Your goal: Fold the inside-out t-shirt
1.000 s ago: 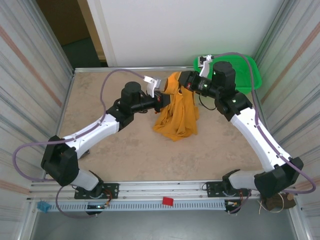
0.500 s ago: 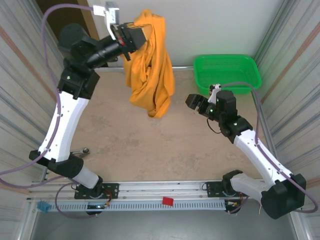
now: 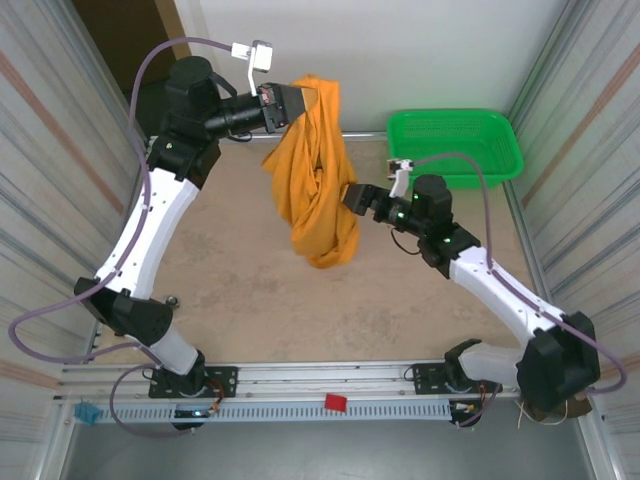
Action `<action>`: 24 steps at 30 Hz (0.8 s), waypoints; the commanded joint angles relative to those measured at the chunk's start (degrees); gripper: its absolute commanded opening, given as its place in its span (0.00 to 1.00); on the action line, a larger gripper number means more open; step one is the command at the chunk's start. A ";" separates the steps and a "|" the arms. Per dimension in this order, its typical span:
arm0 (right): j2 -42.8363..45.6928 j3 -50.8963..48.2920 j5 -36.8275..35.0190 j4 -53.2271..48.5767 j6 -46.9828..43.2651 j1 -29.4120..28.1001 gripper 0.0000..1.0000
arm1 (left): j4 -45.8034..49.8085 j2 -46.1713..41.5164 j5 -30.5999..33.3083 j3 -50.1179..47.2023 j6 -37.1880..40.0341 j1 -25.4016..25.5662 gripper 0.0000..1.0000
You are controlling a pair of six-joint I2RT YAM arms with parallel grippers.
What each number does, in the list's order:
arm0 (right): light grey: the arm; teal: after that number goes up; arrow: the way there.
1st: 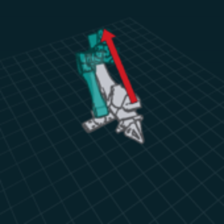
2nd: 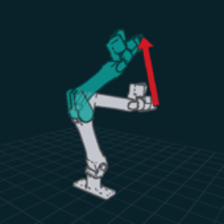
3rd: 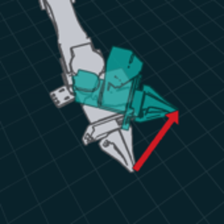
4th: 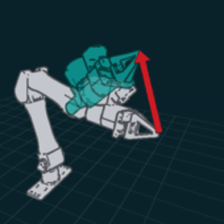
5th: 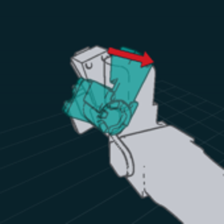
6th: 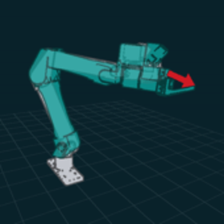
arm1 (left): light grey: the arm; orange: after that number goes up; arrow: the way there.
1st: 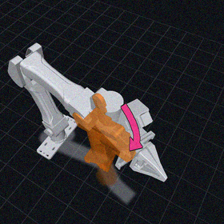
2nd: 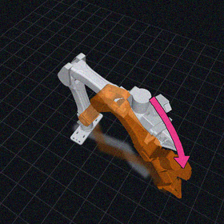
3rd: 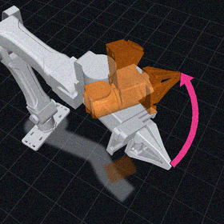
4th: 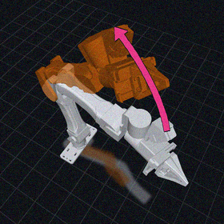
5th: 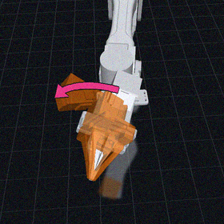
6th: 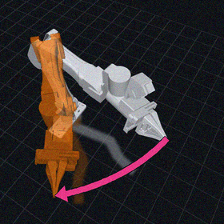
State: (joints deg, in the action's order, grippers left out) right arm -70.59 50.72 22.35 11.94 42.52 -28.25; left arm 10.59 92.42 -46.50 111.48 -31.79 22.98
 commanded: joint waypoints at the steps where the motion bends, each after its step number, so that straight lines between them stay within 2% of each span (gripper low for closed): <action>1: -4.32 -1.39 -1.60 2.56 -2.19 -2.08 0.69 | -2.57 -0.54 -0.91 3.04 -0.77 -0.15 0.00; 5: -6.24 -7.34 -5.36 2.74 -2.43 0.16 0.28 | -1.66 -1.18 0.29 5.96 -1.02 -1.66 0.00; 6: -6.16 -9.23 -6.45 2.52 -2.00 1.51 0.25 | -2.19 -1.83 0.93 6.10 -1.44 -2.26 0.00; 9: -5.46 -12.85 -10.50 -0.78 -0.94 4.66 0.30 | -5.77 -3.48 2.52 5.58 -4.32 -4.26 0.00; 12: -5.37 -13.51 -13.96 -6.08 -0.62 6.50 0.28 | -9.85 -4.35 3.09 5.08 -7.54 -5.68 0.00; 15: -4.40 -13.15 -13.68 -8.08 0.14 7.89 0.28 | -11.47 -4.36 3.50 5.33 -9.24 -6.02 0.00; 17: -2.59 -11.31 -12.94 -10.04 0.27 7.86 0.29 | -8.74 -3.65 4.09 5.86 -9.15 -5.93 0.00; 19: 0.11 -9.00 -11.47 -11.49 0.64 7.61 0.36 | -1.46 -2.41 4.64 7.53 -7.41 -5.70 0.00; 20: 1.62 -7.30 -10.53 -12.56 0.70 7.32 0.42 | 0.41 -2.36 4.10 7.11 -6.00 -5.07 0.00; 22: 4.40 -3.63 -9.70 -14.80 0.30 6.17 0.55 | 6.86 -3.11 9.10 5.86 -1.23 -3.64 0.00; 24: 6.44 0.85 -9.77 -16.93 -0.91 3.99 0.67 | 8.89 -3.83 11.10 3.10 -1.02 -3.38 0.00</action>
State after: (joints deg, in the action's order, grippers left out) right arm -68.62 45.10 11.42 -2.61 42.68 -22.02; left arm 13.93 90.52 -39.42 116.05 -36.10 18.76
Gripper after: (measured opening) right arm 0.638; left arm 0.053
